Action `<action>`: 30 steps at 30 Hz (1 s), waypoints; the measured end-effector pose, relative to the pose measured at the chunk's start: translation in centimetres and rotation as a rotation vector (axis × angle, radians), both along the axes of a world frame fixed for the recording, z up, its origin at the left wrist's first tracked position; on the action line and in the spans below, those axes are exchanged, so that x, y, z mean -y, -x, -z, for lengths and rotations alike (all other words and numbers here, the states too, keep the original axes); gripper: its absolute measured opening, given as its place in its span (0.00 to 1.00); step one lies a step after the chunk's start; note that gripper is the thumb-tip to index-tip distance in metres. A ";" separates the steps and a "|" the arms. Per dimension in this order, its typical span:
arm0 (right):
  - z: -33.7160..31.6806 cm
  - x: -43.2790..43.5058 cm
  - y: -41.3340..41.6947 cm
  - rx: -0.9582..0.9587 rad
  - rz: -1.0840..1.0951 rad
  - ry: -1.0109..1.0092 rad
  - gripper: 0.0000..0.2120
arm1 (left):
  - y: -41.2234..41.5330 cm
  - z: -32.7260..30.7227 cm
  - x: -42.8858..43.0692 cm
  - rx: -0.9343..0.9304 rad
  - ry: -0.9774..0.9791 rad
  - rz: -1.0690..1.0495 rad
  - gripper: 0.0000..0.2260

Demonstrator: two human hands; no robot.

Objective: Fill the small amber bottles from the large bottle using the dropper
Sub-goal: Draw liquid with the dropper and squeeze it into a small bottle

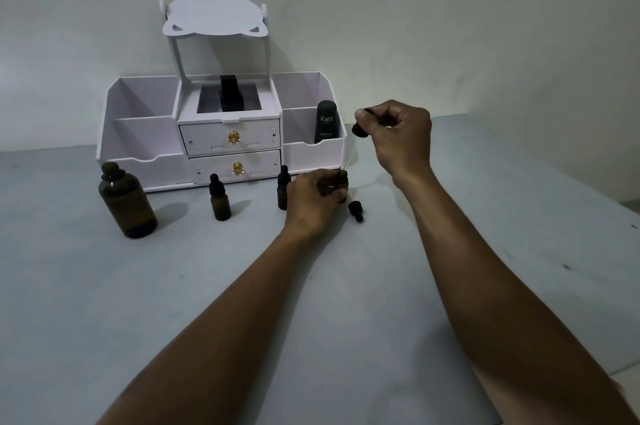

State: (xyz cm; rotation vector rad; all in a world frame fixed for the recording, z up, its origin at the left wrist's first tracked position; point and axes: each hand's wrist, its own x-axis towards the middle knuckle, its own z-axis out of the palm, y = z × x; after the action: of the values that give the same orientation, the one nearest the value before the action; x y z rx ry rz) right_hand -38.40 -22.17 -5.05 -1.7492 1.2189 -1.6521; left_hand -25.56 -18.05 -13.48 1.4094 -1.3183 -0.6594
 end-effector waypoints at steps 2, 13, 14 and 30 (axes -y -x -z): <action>0.0 -0.1 0.0 0.003 0.000 0.001 0.06 | 0.1 0.0 -0.1 -0.005 0.006 -0.003 0.14; -2.2 -1.9 -1.2 0.165 -0.062 0.099 0.06 | -1.4 -0.6 -3.4 0.012 -0.095 0.043 0.25; -2.7 -2.2 -1.6 0.196 -0.087 0.118 0.05 | -2.0 -0.8 -4.2 0.037 -0.084 0.044 0.25; -4.6 -8.0 -19.0 0.479 -0.488 0.020 0.03 | -23.2 -3.3 -15.7 -0.055 0.293 -0.612 0.16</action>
State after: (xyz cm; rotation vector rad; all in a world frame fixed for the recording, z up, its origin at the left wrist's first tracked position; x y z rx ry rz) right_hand -19.40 -14.14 -0.48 -1.3943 0.5110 -1.6410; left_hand -2.38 -2.40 -10.22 1.4339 -0.8275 -0.0885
